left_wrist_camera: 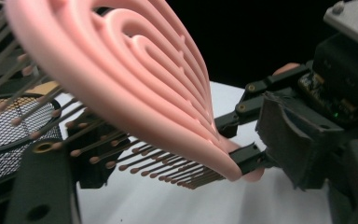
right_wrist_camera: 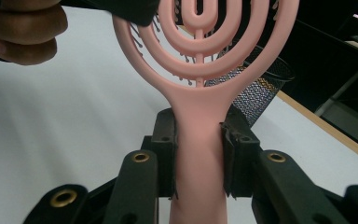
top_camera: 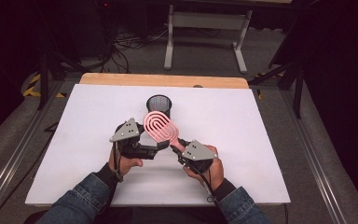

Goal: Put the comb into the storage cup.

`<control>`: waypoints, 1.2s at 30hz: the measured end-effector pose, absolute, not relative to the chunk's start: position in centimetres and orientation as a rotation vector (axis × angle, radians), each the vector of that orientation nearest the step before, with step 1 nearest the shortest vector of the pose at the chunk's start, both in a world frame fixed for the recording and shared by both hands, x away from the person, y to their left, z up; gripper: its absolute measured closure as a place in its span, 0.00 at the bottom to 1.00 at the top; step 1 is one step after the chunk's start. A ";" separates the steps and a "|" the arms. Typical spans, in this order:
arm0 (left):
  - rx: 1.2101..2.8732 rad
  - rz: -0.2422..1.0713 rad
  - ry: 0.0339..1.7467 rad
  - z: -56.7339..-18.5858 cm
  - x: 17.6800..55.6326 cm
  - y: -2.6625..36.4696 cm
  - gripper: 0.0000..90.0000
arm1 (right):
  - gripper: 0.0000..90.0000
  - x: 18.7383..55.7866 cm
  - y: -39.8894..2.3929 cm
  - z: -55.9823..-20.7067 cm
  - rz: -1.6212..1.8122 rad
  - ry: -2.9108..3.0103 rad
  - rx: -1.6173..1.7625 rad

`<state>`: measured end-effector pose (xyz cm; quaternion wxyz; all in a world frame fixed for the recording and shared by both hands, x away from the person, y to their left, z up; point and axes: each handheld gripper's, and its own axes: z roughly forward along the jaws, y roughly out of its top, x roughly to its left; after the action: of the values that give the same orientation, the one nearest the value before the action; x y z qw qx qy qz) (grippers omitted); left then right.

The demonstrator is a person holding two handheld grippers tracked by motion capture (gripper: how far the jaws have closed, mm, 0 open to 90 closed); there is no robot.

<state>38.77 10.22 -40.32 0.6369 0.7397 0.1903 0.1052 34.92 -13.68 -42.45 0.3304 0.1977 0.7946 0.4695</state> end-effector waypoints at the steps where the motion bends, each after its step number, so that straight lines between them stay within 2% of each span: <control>1: 1.689 0.240 0.435 -40.3 38.8 10.2 0.31 | 0.78 34.9 -13.7 -42.5 1.228 2.078 0.517; 6: 1.662 0.225 0.436 -40.2 38.9 10.3 0.36 | 0.78 34.9 -13.3 -42.6 1.207 2.061 0.515; 11: 1.627 0.207 0.434 -40.0 39.0 10.5 0.45 | 0.78 34.9 -12.9 -42.8 1.187 2.052 0.515; 15: 1.595 0.218 0.443 -39.9 39.0 10.6 0.61 | 0.78 34.9 -12.5 -42.9 1.178 2.053 0.512; 30: 1.601 0.215 0.392 -39.4 38.7 10.2 0.68 | 0.78 35.5 -12.6 -43.0 1.253 2.072 0.558; 32: 1.601 0.261 0.413 -39.3 38.7 10.3 0.69 | 0.77 35.5 -12.7 -43.0 1.271 2.073 0.560; 36: 1.579 0.236 0.427 -39.3 39.0 10.8 0.70 | 0.76 35.4 -12.7 -42.9 1.287 2.071 0.553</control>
<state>39.03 10.81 -39.29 0.6776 0.7027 0.1899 0.1049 35.41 -12.74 -42.93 0.3154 0.2099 0.7860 0.4885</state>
